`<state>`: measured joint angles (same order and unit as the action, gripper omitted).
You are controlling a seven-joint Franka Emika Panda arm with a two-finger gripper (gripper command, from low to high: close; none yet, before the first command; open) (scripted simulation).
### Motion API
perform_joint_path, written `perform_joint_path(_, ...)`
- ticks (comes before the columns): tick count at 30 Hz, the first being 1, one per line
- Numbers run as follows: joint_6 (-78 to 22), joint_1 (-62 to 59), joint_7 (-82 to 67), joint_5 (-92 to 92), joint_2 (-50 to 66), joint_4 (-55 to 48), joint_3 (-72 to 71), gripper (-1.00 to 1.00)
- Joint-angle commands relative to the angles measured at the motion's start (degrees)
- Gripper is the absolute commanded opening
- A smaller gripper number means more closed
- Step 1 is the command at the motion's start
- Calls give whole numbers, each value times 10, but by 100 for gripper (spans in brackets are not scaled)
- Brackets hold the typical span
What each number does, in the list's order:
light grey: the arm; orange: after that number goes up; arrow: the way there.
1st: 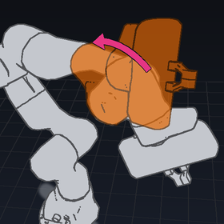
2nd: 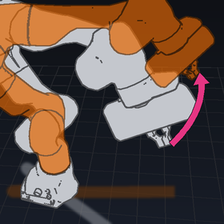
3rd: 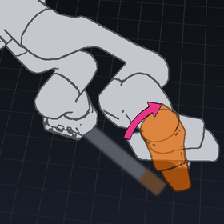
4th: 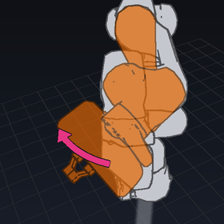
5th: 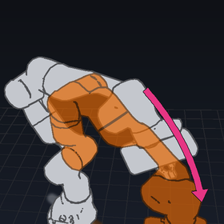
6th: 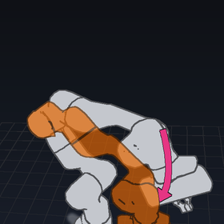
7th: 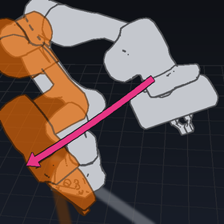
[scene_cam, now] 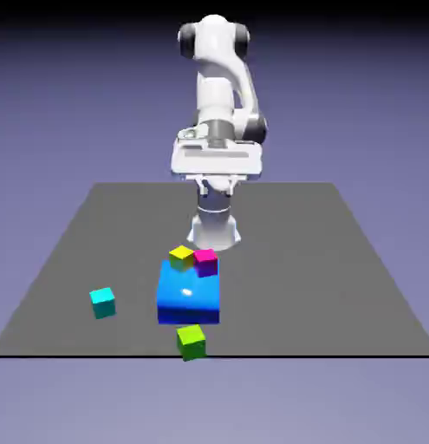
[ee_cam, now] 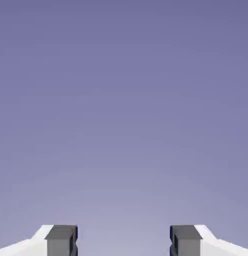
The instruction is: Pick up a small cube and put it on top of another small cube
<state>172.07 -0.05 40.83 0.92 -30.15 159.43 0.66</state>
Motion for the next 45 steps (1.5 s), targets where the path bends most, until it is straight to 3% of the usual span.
perform_joint_path(1,-16,-6,-14,8,21,-13,6,0)
perform_joint_path(26,-411,-157,-347,195,533,-335,141,0)
perform_joint_path(31,-323,-174,-335,205,611,-326,147,0)
perform_joint_path(32,-323,-174,-335,205,611,-326,147,-100)
perform_joint_path(37,-417,-152,-345,195,534,-340,136,-100)
perform_joint_path(45,-581,-2,-269,188,553,-493,-21,-100)
